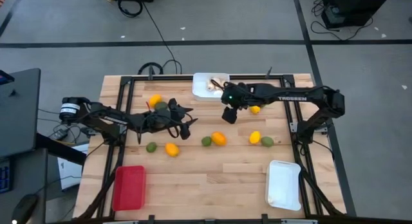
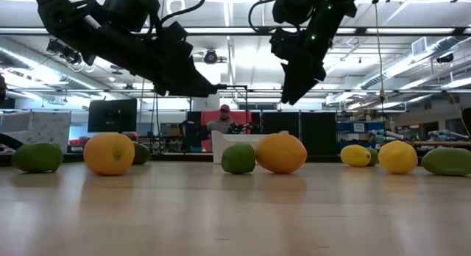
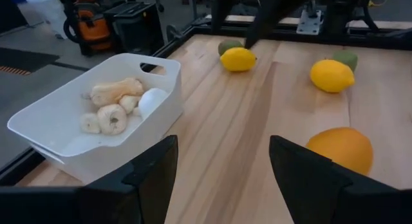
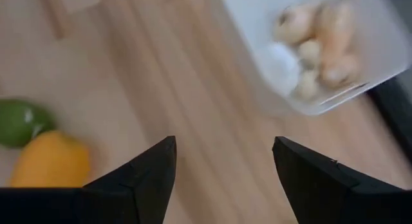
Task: Sort produce into baskets
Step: Put the lemon into the red bin
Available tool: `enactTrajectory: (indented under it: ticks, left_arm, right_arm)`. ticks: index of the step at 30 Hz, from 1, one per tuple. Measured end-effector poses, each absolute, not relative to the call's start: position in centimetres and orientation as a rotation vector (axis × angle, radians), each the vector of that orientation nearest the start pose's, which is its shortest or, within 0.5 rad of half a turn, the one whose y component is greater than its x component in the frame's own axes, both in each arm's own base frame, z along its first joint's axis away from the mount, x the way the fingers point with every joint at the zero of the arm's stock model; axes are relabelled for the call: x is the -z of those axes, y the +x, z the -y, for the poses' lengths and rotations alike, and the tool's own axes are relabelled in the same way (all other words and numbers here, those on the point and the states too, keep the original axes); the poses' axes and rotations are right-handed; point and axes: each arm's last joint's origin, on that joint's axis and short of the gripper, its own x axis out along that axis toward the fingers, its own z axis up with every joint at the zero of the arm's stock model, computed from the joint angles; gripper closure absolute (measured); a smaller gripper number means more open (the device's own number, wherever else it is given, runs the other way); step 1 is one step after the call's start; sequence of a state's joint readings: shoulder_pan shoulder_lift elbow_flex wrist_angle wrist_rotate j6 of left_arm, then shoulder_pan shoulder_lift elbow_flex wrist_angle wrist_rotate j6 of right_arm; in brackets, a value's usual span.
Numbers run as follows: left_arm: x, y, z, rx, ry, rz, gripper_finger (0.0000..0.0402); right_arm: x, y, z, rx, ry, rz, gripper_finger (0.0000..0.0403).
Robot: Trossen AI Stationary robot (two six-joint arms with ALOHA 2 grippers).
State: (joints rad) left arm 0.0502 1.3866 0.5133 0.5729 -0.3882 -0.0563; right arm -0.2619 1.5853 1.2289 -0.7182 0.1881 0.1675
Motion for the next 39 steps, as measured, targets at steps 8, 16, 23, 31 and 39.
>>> enactTrajectory:
  ticks: [8, 16, 23, 31, 39]
  left_arm:
    - [-17.7, 27.2, -2.5, -0.434, 0.068, -0.292, 0.0152]
    - [-17.2, 27.7, -3.5, -0.474, 0.113, -0.258, 0.0152]
    - [-17.5, 27.6, -5.1, -0.541, 0.059, -0.21, 0.0152]
    - [-17.4, 27.5, -5.2, -0.556, 0.044, -0.217, 0.0152]
    - [-17.2, 27.5, -5.2, -0.555, 0.06, -0.244, 0.0152]
  right_arm:
    - [-24.9, 31.8, 8.7, 0.406, 0.3, -0.996, 0.016]
    - [-24.9, 31.4, 9.0, 0.429, 0.31, -1.033, 0.0185]
    - [-25.1, 28.9, 9.0, 0.628, 0.236, -1.253, 0.0185]
    - [-25.0, 25.9, 8.5, 0.88, 0.108, -1.494, 0.0186]
    - [-23.0, 22.9, 9.6, 0.828, 0.272, -1.566, 0.0186]
